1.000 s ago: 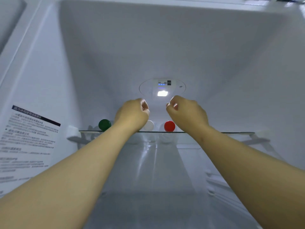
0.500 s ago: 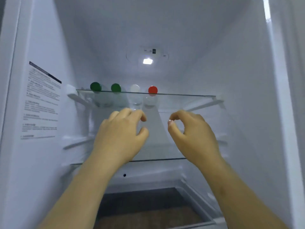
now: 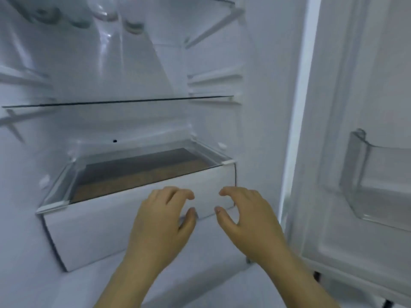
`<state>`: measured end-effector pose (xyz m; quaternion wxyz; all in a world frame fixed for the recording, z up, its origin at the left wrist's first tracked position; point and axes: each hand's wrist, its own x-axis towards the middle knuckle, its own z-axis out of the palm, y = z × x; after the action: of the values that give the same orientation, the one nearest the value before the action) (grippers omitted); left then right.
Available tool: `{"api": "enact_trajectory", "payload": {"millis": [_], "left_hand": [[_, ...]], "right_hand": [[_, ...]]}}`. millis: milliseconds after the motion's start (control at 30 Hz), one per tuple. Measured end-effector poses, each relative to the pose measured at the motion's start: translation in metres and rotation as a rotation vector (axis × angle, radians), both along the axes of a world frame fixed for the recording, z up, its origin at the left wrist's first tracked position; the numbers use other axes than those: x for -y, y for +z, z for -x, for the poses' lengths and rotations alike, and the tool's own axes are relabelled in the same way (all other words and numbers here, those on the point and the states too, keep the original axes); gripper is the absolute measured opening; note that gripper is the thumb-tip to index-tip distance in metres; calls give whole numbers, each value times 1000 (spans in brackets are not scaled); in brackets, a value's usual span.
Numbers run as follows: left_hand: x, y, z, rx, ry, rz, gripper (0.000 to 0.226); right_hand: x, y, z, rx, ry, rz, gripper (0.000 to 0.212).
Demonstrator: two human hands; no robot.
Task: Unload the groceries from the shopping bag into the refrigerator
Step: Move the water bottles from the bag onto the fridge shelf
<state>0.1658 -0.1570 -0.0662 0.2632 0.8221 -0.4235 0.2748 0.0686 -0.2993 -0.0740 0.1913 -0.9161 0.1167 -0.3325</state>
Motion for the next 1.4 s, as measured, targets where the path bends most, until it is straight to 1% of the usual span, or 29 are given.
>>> {"api": "enact_trajectory", "payload": {"millis": [67, 133, 200, 233, 300, 333, 367, 433, 467, 500, 633, 700, 767, 900, 933, 1033, 1133, 1300, 1400], "left_hand": [[9, -24, 14, -84, -77, -57, 18], [23, -43, 27, -91, -148, -115, 15], [36, -56, 41, -116, -214, -172, 26], [45, -65, 51, -113, -258, -194, 31], [64, -80, 73, -140, -339, -220, 33], [73, -87, 87, -157, -383, -235, 33], [83, -94, 100, -158, -427, -253, 33], [106, -106, 130, -150, -526, -278, 32], [117, -110, 146, -152, -577, -295, 31], [129, -117, 162, -151, -623, -312, 29], [171, -132, 241, -164, -787, -414, 24], [190, -132, 289, -196, -881, -483, 27], [208, -138, 338, -141, -968, -465, 31], [233, -149, 439, -108, -1171, -499, 23], [235, -151, 466, -94, -1215, -514, 24], [235, -161, 541, -73, -1383, -515, 31], [227, -165, 616, -56, -1505, -543, 31], [206, -171, 726, -16, -1736, -590, 29], [197, -169, 782, 73, -1858, -567, 22]], "right_hand": [[5, -23, 22, -83, -60, -53, 40], [9, -43, 46, -126, -117, -106, 39], [13, -59, 67, -175, -173, -135, 38], [17, -68, 81, -206, -217, -143, 43], [25, -86, 111, -244, -307, -158, 66], [30, -94, 127, -257, -348, -180, 72], [34, -101, 144, -265, -387, -201, 70], [42, -111, 182, -292, -457, -239, 50], [47, -116, 203, -304, -493, -255, 43], [50, -120, 224, -311, -537, -277, 40], [58, -128, 309, -352, -744, -358, 41], [60, -133, 354, -359, -857, -382, 41], [59, -139, 402, -344, -969, -392, 38], [46, -146, 496, -320, -1191, -454, 36], [40, -147, 519, -312, -1242, -470, 36], [17, -149, 584, -304, -1385, -519, 37], [-11, -152, 646, -310, -1519, -562, 38], [-55, -147, 731, -270, -1730, -639, 38], [-75, -146, 772, -228, -1849, -654, 37]]}}
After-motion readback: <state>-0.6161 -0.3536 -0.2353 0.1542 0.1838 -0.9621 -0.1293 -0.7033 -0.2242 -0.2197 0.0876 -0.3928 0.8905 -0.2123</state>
